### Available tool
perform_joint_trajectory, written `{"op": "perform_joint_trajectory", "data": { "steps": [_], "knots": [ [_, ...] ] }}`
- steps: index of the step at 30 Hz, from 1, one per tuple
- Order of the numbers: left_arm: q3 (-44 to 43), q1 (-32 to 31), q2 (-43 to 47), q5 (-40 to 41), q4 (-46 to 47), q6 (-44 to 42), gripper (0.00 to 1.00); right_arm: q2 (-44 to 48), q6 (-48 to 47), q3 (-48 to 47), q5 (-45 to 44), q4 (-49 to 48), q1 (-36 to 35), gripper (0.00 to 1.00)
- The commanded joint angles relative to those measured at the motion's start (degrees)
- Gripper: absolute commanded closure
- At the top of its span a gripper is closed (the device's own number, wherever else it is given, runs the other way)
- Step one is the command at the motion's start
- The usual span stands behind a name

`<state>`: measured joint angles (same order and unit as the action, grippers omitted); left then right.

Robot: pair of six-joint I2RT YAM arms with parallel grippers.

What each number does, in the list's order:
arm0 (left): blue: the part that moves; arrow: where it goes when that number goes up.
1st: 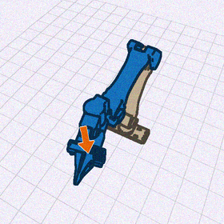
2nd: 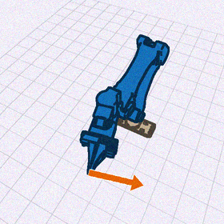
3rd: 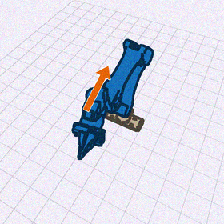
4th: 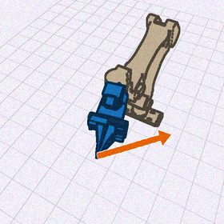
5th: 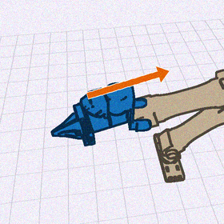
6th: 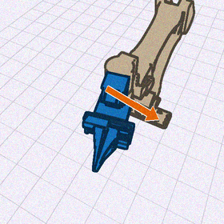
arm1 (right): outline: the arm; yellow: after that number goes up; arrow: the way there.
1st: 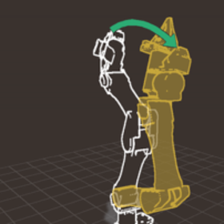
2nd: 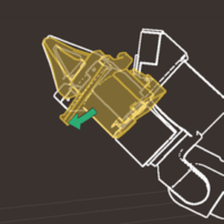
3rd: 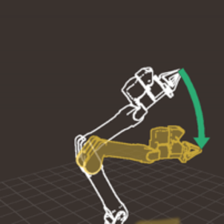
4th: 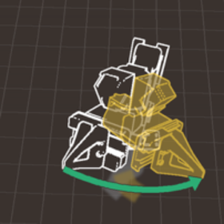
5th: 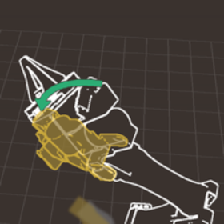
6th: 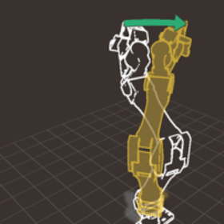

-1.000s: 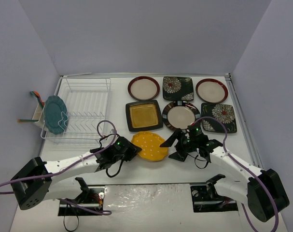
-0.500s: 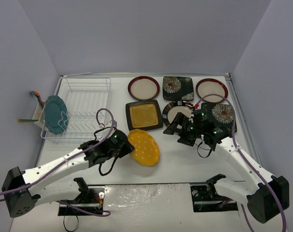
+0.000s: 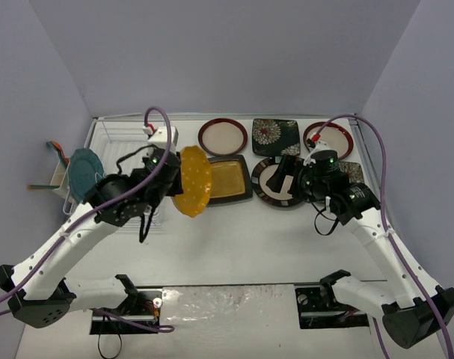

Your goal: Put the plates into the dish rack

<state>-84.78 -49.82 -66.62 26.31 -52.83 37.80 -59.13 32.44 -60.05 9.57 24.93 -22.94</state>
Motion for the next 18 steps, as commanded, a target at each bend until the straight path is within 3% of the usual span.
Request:
{"op": "perform_joint_trajectory", "data": {
  "steps": [1, 9, 13, 18],
  "knots": [
    [-11.0, 12.1, 1.2, 8.1, 1.7, -24.1, 1.00, -0.7, -6.0, -3.3, -2.0, -0.5, 0.3, 0.00],
    [-10.2, 34.1, 0.7, -1.0, 13.3, -48.7, 1.00, -4.7, -9.4, -3.2, 2.2, -2.9, 0.4, 0.00],
    [-10.0, 44.8, -2.1, -9.2, 16.4, -55.4, 1.00, -7.1, -10.0, -2.6, 5.5, -4.6, 0.4, 0.00],
    [-8.7, 52.7, -5.9, -17.2, 20.7, -60.4, 1.00, -9.1, -10.5, -1.7, 8.1, -6.2, 0.4, 0.00]
  ]
}}
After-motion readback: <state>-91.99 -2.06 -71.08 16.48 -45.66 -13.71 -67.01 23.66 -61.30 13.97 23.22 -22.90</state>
